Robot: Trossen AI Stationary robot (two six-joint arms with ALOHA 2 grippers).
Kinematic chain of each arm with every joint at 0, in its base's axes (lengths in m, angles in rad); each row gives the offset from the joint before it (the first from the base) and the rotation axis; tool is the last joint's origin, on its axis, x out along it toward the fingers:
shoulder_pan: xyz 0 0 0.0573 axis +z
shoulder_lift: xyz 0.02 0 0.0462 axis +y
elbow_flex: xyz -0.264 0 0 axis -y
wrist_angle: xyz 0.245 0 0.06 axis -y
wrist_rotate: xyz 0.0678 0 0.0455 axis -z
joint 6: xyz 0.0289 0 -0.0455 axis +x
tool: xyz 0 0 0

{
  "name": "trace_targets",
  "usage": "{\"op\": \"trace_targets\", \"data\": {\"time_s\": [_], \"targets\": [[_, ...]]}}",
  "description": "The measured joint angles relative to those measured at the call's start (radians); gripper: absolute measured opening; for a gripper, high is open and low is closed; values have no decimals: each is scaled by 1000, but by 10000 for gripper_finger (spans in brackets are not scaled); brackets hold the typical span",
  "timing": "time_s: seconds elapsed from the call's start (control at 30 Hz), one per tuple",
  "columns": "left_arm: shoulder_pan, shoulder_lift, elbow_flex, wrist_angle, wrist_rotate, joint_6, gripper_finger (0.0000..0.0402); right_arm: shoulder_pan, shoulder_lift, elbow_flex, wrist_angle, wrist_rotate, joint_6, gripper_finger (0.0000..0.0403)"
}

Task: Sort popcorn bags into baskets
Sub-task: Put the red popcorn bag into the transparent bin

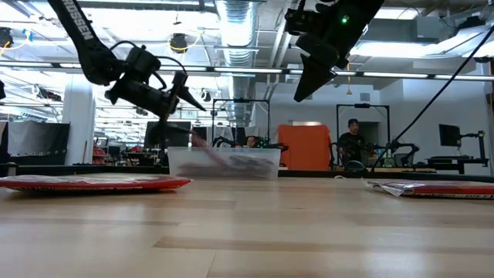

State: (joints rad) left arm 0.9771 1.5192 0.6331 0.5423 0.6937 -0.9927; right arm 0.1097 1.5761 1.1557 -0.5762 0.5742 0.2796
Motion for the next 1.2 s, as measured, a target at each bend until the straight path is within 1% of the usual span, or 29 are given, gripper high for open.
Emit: {"op": "trace_targets", "data": {"time_s": [0.13, 0.23, 0.33, 0.43, 0.5, 0.57, 0.63, 0.73, 0.77, 0.83, 0.9, 0.93, 0.97, 1.03, 1.1, 1.2], "targets": [[38, -62, 0, -91, -10, 35, 284, 1, 0, 0, 0, 0, 0, 28], [54, -131, 0, -181, 8, 69, 284, 1, 0, 0, 0, -3, 0, 35], [25, -224, 0, -294, 51, 122, 284, 2, 0, 0, 0, -24, 0, 38], [-80, -337, 0, -496, 72, 210, 284, 2, 0, 0, 0, -54, 0, 36], [-181, -414, 0, -661, 45, 273, 284, 3, 0, 0, 0, -57, 0, 32], [-304, -483, 0, -824, -35, 316, 284, 6, 0, -4, 8, -57, 0, 29], [-433, -538, 0, -968, -148, 332, 284, 8, 0, -15, 23, -76, -6, 25], [-607, -603, 0, -1107, -337, 290, 284, 12, 0, -26, 84, -202, -50, 19], [-656, -617, -2, -1123, -374, 267, 284, 13, 0, -32, 124, -238, -59, 18], [-729, -639, -25, -1109, -391, 222, 284, 23, 28, -46, 218, -289, -68, 16], [-784, -649, -66, -1102, -405, 195, 284, 33, 52, -54, 251, -302, -71, 16], [-810, -648, -90, -1094, -434, 189, 284, 38, 69, -54, 278, -303, -71, 17], [-828, -648, -118, -1073, -463, 183, 284, 44, 87, -51, 324, -304, -70, 19], [-852, -650, -180, -1004, -499, 163, 284, 57, 124, -50, 356, -312, -67, 23], [-861, -647, -242, -893, -500, 136, 284, 77, 167, -52, 413, -315, -70, 25], [-861, -636, -319, -770, -499, 87, 284, 107, 222, -44, 486, -325, -83, 21]]}}
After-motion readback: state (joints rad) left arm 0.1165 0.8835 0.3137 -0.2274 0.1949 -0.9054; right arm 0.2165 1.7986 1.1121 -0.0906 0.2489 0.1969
